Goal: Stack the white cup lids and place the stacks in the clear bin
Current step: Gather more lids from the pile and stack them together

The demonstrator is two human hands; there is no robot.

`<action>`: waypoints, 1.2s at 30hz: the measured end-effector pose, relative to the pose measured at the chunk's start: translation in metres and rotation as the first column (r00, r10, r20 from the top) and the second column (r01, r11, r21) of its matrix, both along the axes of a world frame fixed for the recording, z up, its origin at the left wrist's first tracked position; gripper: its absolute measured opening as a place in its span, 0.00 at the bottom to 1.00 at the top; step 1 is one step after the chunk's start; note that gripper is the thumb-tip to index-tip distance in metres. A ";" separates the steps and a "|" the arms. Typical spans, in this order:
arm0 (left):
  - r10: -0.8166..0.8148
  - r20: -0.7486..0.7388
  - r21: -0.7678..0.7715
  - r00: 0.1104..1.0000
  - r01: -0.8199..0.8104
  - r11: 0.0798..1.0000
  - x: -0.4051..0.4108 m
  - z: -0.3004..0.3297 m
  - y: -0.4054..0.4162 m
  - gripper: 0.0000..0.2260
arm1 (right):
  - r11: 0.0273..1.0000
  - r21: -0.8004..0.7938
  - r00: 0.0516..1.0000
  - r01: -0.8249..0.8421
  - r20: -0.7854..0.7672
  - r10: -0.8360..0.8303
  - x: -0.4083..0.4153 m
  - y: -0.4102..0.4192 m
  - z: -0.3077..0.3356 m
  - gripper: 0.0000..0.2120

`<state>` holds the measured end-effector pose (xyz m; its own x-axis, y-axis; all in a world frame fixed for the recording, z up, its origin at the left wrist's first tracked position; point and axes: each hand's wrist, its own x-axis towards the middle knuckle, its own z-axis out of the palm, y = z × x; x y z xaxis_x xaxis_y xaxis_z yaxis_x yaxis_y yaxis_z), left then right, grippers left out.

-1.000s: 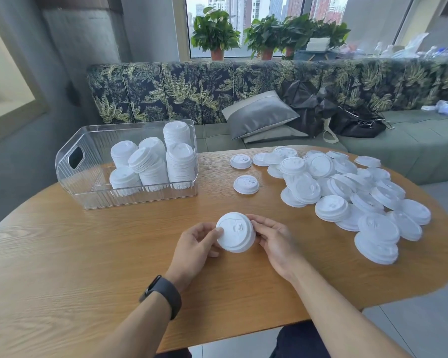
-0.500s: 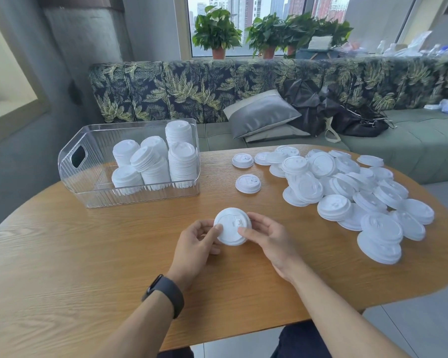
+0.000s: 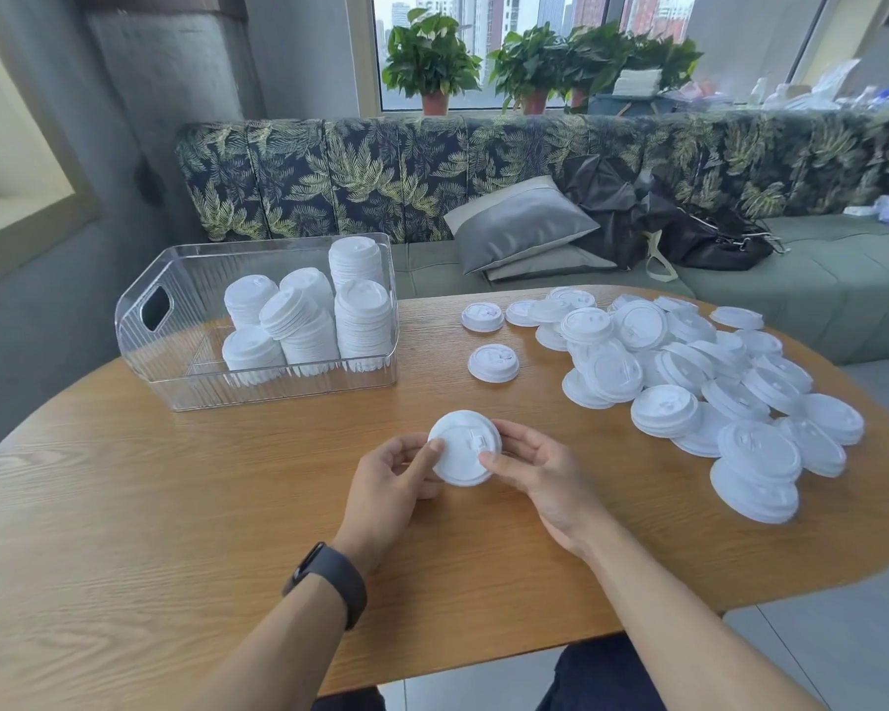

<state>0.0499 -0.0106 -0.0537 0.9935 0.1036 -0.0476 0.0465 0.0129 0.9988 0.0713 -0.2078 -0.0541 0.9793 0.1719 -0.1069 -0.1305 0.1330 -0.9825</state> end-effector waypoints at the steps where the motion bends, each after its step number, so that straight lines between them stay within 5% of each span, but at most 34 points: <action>1: -0.002 0.002 0.003 1.000 0.002 1.000 0.000 0.000 0.000 0.08 | 1.000 0.001 1.000 -0.016 -0.002 0.016 0.000 -0.001 0.001 0.20; 36: 0.047 0.005 -0.056 0.999 -0.047 0.997 0.002 -0.002 0.002 0.11 | 0.999 0.046 0.999 -0.016 -0.035 0.018 -0.003 0.003 0.005 0.19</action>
